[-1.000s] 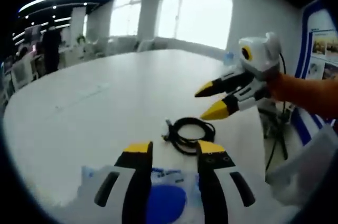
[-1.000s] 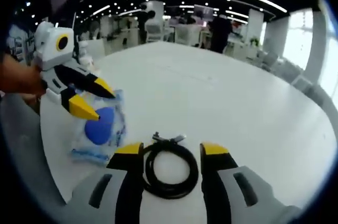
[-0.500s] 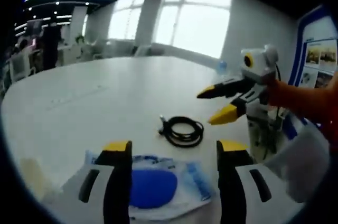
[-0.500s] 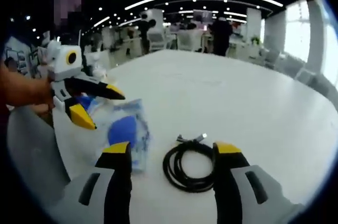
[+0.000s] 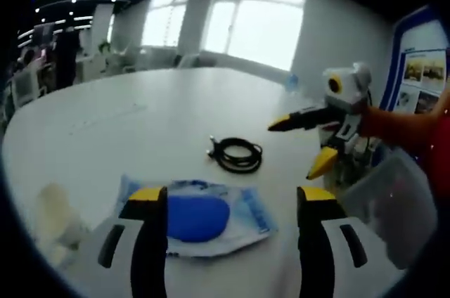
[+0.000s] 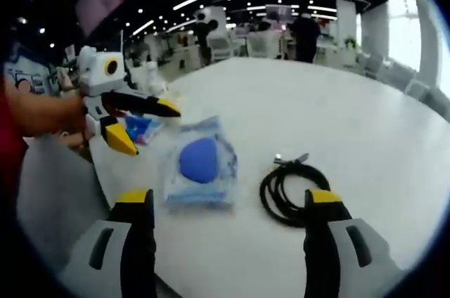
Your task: Arrange the tabletop items into an orderly group along one side of the table until the central work area is clear of visible clutter.
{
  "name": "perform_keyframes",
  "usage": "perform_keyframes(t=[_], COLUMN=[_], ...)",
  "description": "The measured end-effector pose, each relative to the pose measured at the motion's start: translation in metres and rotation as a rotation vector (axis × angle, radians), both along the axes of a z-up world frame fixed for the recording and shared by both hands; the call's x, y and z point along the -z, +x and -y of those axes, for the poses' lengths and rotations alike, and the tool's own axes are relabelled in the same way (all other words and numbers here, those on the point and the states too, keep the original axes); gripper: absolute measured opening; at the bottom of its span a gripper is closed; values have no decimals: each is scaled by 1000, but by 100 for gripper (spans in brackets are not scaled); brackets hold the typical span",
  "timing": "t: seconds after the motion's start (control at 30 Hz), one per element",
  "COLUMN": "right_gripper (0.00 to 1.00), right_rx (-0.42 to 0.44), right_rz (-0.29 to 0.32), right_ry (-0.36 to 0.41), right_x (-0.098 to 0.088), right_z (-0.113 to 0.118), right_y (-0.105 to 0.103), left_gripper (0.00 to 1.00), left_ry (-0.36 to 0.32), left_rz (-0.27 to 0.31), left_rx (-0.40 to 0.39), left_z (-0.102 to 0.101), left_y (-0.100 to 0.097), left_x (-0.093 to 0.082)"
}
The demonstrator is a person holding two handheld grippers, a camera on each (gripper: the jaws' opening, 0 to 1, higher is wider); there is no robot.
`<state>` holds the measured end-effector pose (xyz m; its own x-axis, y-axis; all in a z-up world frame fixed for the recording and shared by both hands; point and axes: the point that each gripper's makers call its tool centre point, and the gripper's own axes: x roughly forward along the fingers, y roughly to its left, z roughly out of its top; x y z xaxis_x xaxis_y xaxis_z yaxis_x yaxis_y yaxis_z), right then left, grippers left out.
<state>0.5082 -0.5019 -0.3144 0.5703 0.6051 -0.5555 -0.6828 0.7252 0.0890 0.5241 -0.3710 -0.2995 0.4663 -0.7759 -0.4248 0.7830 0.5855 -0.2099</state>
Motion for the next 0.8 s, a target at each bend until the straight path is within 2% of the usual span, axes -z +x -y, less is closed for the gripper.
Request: perform_keyframes(t=[0.17,0.37,0.63,0.8], right_gripper=[87,87,85,77], right_rx=[-6,-27,-38,-38], right_rz=[-23,-57,-101,-121], right_ry=[10,3,-15,-9], right_x=[5,10,12,12], right_z=[-6,-17,-31,-40], right_y=[-15,-27,-31,-30], left_gripper=[72,72,67,58], left_ry=[37,73,108,134], left_rz=[1,9,23,18], left_rx=[-8,-5,2,-21], left_z=[-19,-29,-29,-33], left_y=[-2,1,18,38], left_x=[4,3,2,6])
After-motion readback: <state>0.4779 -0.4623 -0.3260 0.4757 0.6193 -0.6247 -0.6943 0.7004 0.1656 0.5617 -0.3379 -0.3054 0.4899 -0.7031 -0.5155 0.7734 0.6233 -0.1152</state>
